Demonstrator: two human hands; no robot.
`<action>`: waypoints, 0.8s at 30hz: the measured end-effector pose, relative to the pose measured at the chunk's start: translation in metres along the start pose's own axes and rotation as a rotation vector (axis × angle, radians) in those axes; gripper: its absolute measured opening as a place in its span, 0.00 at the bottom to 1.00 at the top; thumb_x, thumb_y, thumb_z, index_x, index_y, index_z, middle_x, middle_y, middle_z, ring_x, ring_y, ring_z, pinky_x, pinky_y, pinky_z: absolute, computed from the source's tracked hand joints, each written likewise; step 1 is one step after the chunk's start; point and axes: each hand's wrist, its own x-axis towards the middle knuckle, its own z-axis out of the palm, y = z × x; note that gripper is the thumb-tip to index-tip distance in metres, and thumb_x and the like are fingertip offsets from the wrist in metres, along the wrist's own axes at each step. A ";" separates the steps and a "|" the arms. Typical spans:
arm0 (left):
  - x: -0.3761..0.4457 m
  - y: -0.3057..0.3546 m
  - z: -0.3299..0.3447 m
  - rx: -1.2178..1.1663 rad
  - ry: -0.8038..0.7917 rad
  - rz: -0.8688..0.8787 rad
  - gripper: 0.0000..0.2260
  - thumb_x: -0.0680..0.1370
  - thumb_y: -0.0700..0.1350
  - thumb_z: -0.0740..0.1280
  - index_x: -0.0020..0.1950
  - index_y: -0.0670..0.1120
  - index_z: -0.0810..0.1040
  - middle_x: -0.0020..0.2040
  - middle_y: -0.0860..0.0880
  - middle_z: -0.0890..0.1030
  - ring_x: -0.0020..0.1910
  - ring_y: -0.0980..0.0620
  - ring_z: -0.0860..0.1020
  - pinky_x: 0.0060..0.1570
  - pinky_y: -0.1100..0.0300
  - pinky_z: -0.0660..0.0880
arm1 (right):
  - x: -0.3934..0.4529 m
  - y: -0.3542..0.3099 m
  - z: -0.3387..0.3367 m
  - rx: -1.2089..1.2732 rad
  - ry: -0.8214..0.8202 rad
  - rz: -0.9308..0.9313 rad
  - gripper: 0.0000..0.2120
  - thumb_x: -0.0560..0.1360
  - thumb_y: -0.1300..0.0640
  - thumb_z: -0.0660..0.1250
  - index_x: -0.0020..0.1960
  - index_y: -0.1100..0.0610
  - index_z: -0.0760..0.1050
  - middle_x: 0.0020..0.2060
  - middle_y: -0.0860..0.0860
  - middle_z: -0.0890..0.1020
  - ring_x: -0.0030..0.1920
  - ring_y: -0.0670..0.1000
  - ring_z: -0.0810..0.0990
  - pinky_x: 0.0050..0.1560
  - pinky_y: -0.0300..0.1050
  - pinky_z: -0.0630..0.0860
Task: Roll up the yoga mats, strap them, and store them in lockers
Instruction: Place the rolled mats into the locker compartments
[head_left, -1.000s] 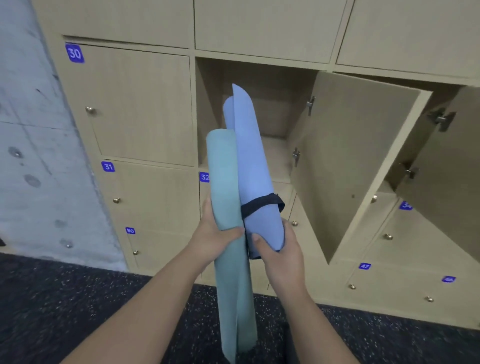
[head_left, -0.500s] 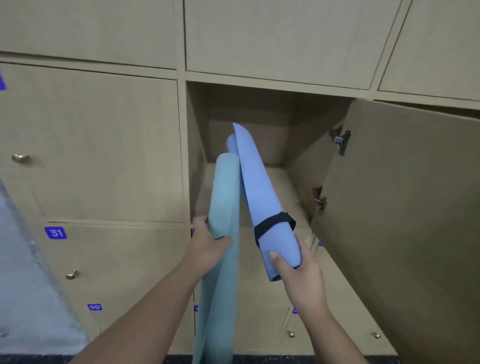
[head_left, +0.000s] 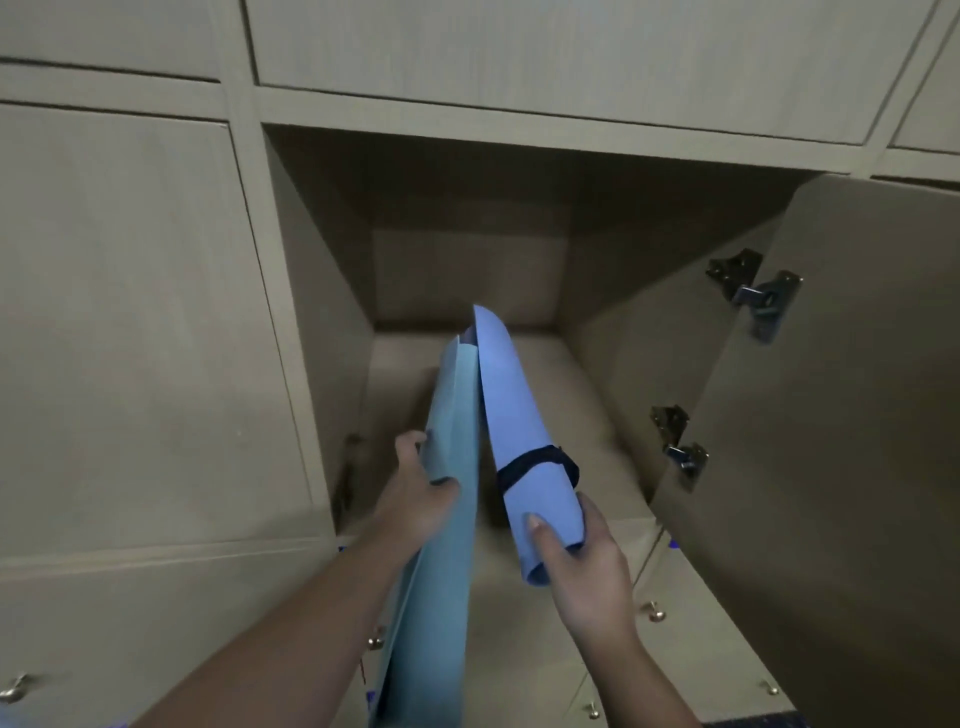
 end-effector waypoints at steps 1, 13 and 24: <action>0.013 0.003 0.001 0.004 0.007 -0.008 0.21 0.77 0.42 0.63 0.62 0.55 0.55 0.46 0.48 0.78 0.40 0.45 0.81 0.38 0.51 0.78 | 0.013 0.000 0.006 -0.003 -0.012 -0.001 0.14 0.75 0.48 0.67 0.59 0.48 0.72 0.47 0.43 0.80 0.45 0.41 0.78 0.37 0.35 0.71; 0.137 0.021 0.008 0.228 0.133 -0.090 0.18 0.81 0.44 0.61 0.68 0.39 0.62 0.62 0.38 0.73 0.58 0.41 0.75 0.56 0.55 0.70 | 0.135 -0.003 0.061 -0.197 -0.275 -0.022 0.17 0.74 0.47 0.68 0.59 0.53 0.71 0.44 0.44 0.77 0.44 0.45 0.76 0.39 0.32 0.70; 0.139 -0.008 -0.008 0.415 0.031 -0.144 0.40 0.69 0.61 0.66 0.76 0.54 0.53 0.69 0.47 0.66 0.65 0.45 0.68 0.59 0.54 0.71 | 0.157 -0.004 0.086 -0.161 -0.348 -0.030 0.15 0.75 0.46 0.67 0.60 0.49 0.72 0.52 0.47 0.80 0.48 0.44 0.77 0.43 0.33 0.71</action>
